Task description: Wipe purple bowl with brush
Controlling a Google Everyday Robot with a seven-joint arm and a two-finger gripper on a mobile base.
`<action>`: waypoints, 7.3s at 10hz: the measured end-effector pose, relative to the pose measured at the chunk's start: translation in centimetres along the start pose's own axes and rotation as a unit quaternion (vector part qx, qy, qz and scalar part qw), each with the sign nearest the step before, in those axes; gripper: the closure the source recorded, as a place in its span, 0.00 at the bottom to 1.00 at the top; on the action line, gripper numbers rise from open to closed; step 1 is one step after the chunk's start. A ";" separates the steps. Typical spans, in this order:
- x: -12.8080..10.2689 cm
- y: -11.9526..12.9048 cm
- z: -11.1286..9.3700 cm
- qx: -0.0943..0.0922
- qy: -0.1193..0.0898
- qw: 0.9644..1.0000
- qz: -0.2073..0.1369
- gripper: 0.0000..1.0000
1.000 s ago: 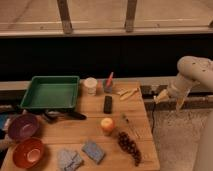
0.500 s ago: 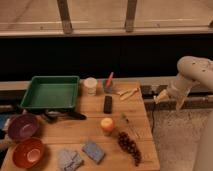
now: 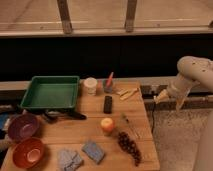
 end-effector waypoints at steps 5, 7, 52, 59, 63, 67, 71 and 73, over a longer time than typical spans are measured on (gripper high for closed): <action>0.3 2.9 -0.6 0.009 -0.002 0.999 -0.052 0.34; 0.4 3.8 -0.8 0.017 -0.003 0.997 -0.071 0.34; 15.1 48.7 10.6 -0.093 0.086 0.664 -0.737 0.34; 13.9 49.1 13.8 -0.102 0.113 0.665 -0.731 0.34; 13.4 47.9 14.5 -0.104 0.124 0.679 -0.716 0.34; 13.1 47.9 15.0 -0.106 0.127 0.685 -0.710 0.34; 11.8 47.6 14.3 -0.088 0.112 0.697 -0.703 0.34; 10.8 47.5 14.1 -0.076 0.103 0.705 -0.698 0.34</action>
